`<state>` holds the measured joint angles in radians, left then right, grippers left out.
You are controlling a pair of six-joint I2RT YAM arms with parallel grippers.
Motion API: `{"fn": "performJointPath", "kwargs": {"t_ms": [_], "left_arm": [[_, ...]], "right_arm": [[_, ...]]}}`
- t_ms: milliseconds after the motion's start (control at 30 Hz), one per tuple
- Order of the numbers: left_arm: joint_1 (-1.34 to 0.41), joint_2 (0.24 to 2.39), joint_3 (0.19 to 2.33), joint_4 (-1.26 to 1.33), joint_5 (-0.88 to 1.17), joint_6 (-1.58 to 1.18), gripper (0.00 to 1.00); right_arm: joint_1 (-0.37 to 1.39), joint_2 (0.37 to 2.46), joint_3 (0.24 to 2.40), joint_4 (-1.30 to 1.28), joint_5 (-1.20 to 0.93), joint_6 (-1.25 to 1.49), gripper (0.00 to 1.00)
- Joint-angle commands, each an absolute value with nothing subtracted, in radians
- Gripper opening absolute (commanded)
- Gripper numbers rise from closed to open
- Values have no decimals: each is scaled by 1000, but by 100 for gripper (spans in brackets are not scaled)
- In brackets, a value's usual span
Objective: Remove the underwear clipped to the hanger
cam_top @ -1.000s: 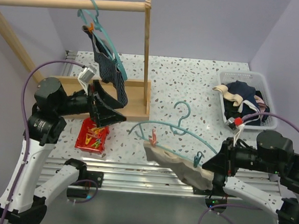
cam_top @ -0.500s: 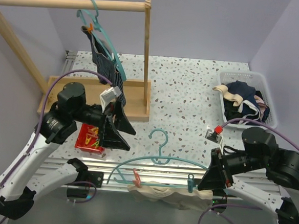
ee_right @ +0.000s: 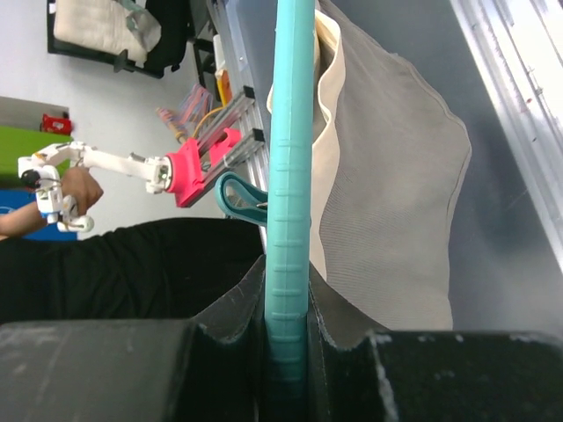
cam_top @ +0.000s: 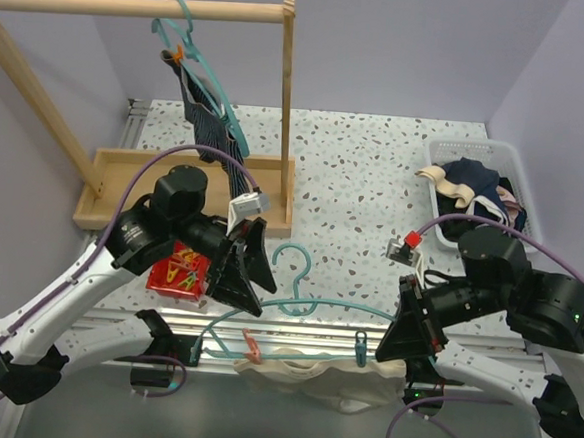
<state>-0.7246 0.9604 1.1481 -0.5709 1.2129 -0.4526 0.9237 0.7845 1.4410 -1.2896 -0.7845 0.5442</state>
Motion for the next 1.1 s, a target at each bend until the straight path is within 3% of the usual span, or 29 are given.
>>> {"fn": "performJointPath", "kwargs": {"t_ms": [0, 100, 267, 333, 500, 533, 600, 700, 867, 1067], "left_arm": [[-768, 954, 1181, -586, 1285, -439, 81], [-793, 954, 1174, -606, 1296, -433, 66], [-813, 960, 1175, -618, 1302, -431, 22], [-818, 962, 1177, -624, 1301, -428, 12], [-821, 956, 1184, -630, 1286, -416, 0], [-821, 957, 1190, -653, 1272, -390, 0], [-822, 968, 1227, -746, 1186, -336, 0], [-819, 994, 1282, -859, 1012, -252, 0], [-819, 1031, 1313, -897, 777, -273, 0], [-819, 1049, 1356, -850, 421, -391, 0]], "right_arm": [[927, 796, 1489, -1227, -772, 514, 0], [927, 802, 1477, -1224, -750, 508, 0], [927, 815, 1463, -1204, -741, 505, 0], [927, 819, 1470, -1203, -726, 502, 0], [927, 827, 1471, -1207, -677, 500, 0], [927, 828, 1474, -1210, -639, 502, 12], [925, 828, 1479, -1230, -565, 509, 59], [925, 827, 1505, -1273, -346, 546, 98], [927, 795, 1546, -1331, 102, 670, 98], [927, 775, 1559, -1391, 406, 799, 98]]}}
